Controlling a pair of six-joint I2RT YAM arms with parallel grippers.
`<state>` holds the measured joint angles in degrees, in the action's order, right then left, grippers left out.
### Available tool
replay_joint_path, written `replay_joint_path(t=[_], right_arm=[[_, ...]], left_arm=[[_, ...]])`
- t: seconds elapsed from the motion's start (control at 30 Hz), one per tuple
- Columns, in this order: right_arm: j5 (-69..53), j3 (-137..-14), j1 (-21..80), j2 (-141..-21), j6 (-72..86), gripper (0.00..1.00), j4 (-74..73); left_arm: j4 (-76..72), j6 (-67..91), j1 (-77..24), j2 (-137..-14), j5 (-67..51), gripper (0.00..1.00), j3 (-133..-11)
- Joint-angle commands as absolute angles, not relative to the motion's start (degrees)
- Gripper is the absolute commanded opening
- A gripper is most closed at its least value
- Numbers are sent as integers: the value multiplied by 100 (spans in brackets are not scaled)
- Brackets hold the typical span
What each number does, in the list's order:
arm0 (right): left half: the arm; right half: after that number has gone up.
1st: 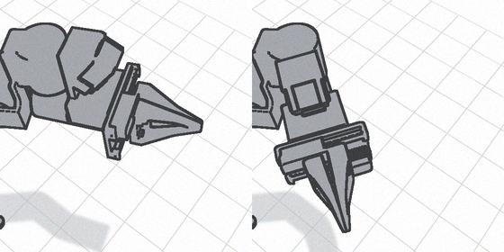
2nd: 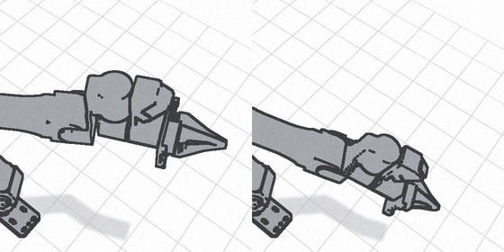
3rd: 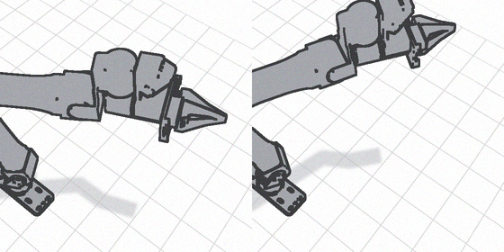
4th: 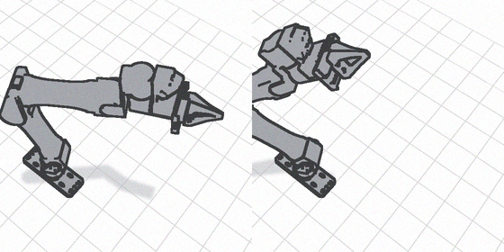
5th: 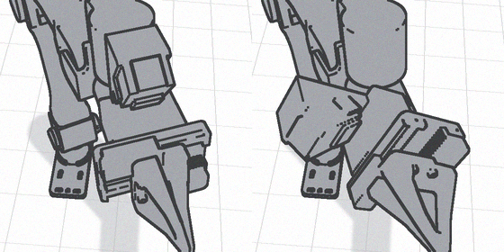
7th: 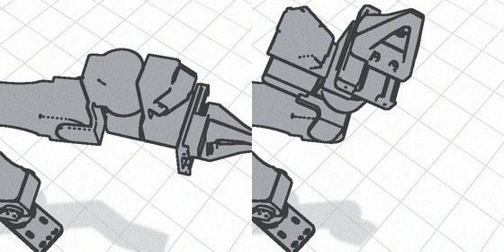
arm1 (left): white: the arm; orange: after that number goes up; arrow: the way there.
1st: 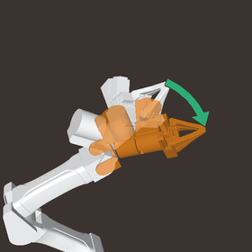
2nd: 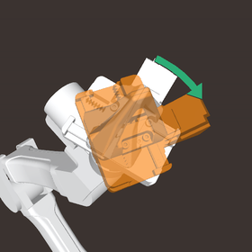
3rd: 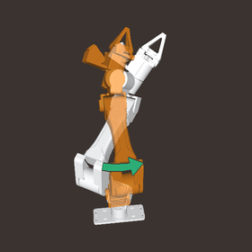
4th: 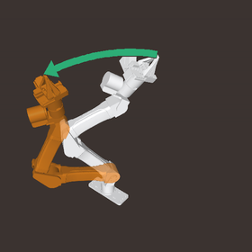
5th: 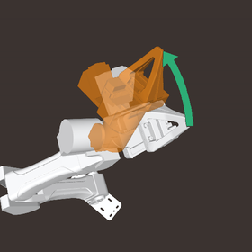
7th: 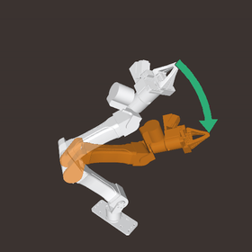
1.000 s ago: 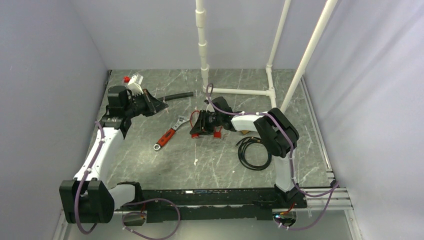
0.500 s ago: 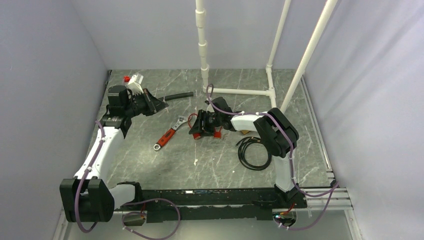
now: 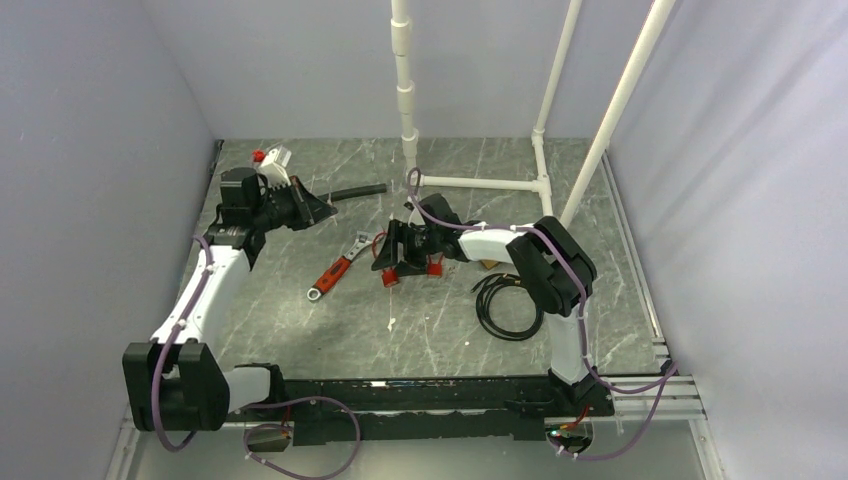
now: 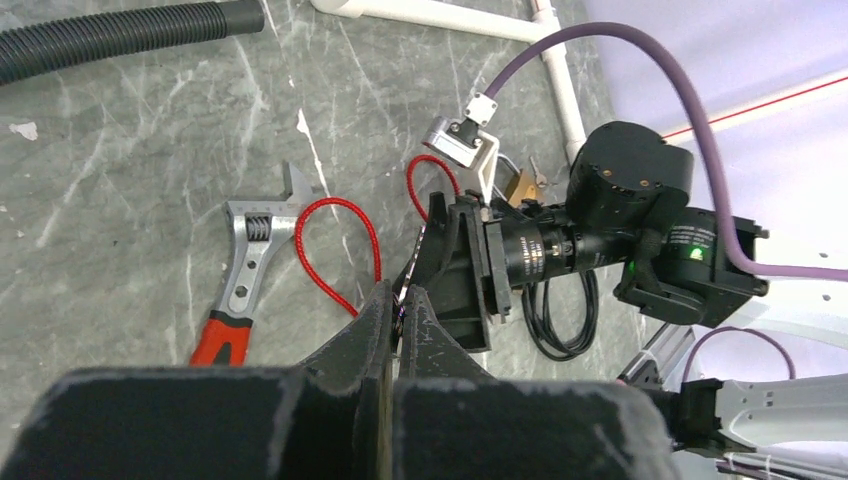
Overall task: Lock with the key
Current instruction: Place the lock at the center of the board.
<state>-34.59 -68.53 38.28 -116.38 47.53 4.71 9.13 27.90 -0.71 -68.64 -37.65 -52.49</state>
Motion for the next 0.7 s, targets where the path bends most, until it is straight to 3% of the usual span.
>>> replay_joint_path(t=[0.0,0.33,0.67], right_arm=[[-3850,-6961,3718,-11338,4993,74,743],[-4172,-6519,3445,-11174,5484,77,1370],[-4052,-6539,3437,-11200,5473,77,1117]], left_arm=[[1210,1880,-53,-7096,-3750,0,-5694],[2869,414,-282,-8559,-4013,0,-6458],[3079,106,-1238,-9604,-3284,0,-6876]])
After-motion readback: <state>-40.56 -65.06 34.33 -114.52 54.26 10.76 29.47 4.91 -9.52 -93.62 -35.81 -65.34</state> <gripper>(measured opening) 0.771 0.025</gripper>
